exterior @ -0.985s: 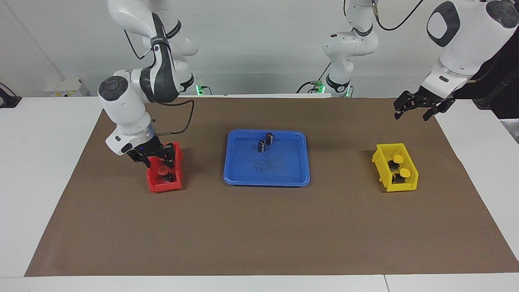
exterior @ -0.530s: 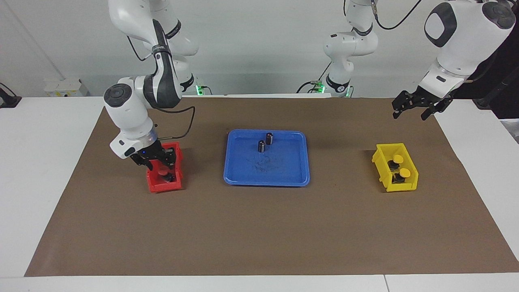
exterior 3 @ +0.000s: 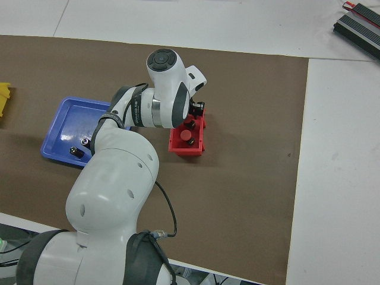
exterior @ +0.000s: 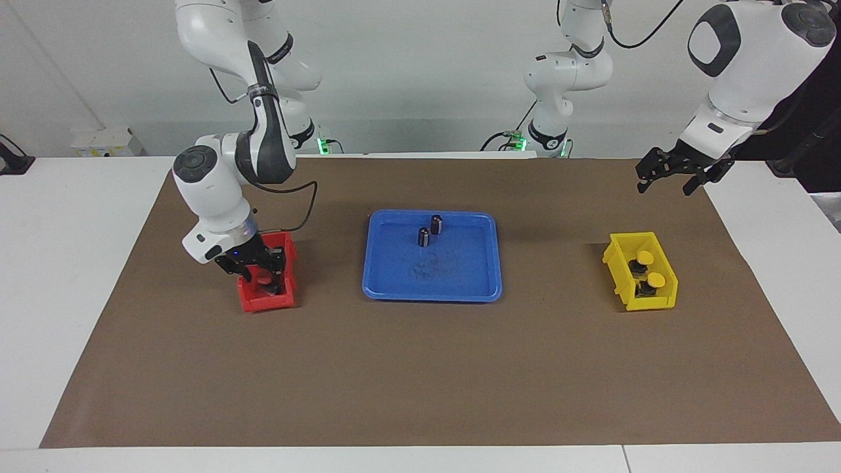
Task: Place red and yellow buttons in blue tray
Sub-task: 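Reach the right gripper into the red holder and grasp a red button, then carry the red button over the blue tray and release it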
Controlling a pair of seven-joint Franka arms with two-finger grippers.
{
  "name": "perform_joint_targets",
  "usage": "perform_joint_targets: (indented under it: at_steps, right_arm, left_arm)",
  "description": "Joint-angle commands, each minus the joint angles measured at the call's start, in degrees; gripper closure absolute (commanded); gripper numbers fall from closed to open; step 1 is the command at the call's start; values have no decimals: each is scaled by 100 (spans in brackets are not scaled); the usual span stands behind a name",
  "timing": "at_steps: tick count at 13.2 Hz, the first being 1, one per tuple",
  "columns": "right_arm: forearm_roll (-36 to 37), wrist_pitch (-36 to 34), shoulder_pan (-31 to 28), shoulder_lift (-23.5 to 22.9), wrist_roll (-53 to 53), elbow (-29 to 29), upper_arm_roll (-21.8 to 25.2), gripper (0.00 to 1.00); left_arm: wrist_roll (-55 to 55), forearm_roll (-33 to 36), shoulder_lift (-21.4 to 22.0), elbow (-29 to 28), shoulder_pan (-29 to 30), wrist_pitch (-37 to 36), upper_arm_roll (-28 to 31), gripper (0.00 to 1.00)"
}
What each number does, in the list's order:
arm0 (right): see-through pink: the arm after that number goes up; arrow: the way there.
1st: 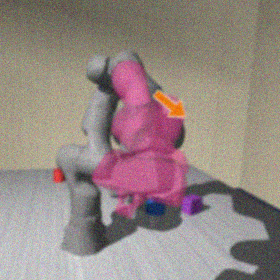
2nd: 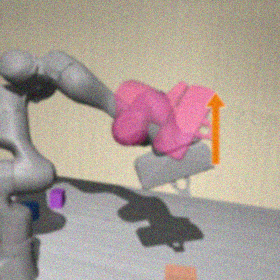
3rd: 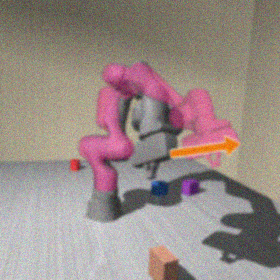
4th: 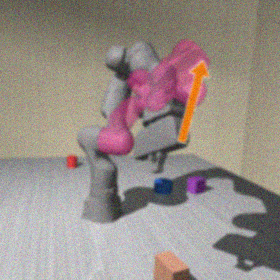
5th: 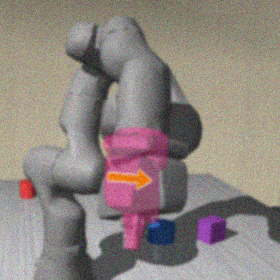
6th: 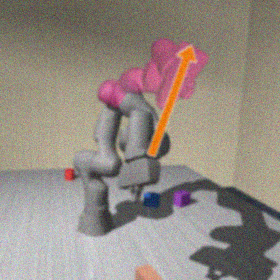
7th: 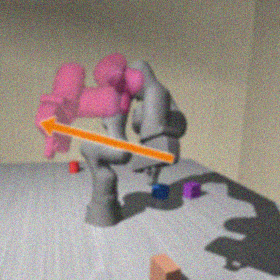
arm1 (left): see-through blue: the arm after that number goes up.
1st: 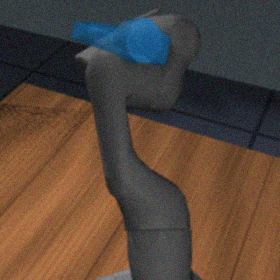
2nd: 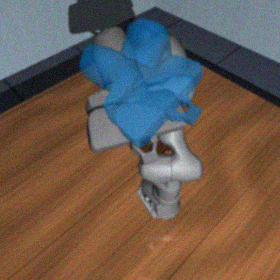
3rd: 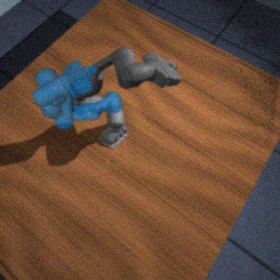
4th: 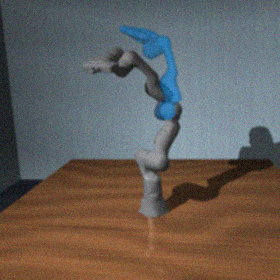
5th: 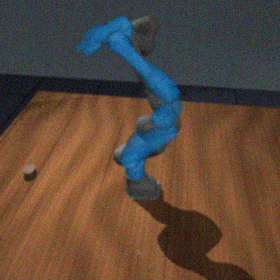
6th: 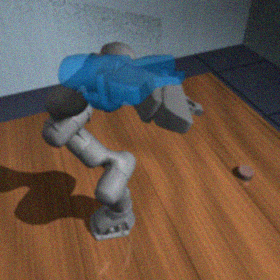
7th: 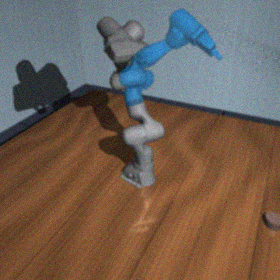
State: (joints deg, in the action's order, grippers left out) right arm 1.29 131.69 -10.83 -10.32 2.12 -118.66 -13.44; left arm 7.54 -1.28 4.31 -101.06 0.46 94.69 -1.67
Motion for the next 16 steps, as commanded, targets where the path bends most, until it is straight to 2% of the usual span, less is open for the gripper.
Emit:
perform_joint_targets:
  at_steps: [1,4,5,7,9,11,12,14,16]
  right_arm:
    - [-138,120,-69,30,-185,-104,-44,45]
    - [-138,103,-86,30,-247,-96,-44,78]
    - [-130,24,-77,30,-247,-52,-44,85]
    - [-112,-561,-60,-40,-239,446,-44,85]
    - [-103,-1423,71,-207,-134,1297,-44,85]
    - [-86,-2197,474,-444,513,2211,-53,85]
    - [-68,-2374,816,-575,1022,2546,-44,85]
    - [-50,-2228,1501,-691,2259,2734,-44,85]
    - [11,-1527,2317,-787,3500,2393,-36,85]
  left_arm:
    - [-60,58,184,-213,15,103,0,0]
    - [-68,67,176,-213,15,111,0,0]
    - [-68,67,176,-213,7,120,0,0]
    - [-68,67,176,-204,7,138,0,0]
    - [-60,67,176,-204,7,129,0,0]
    - [-68,67,176,-204,-2,129,0,0]
    - [-60,67,176,-195,7,129,0,0]
    - [-68,67,176,-204,15,112,0,0]
    - [-68,58,176,-195,33,112,9,0]
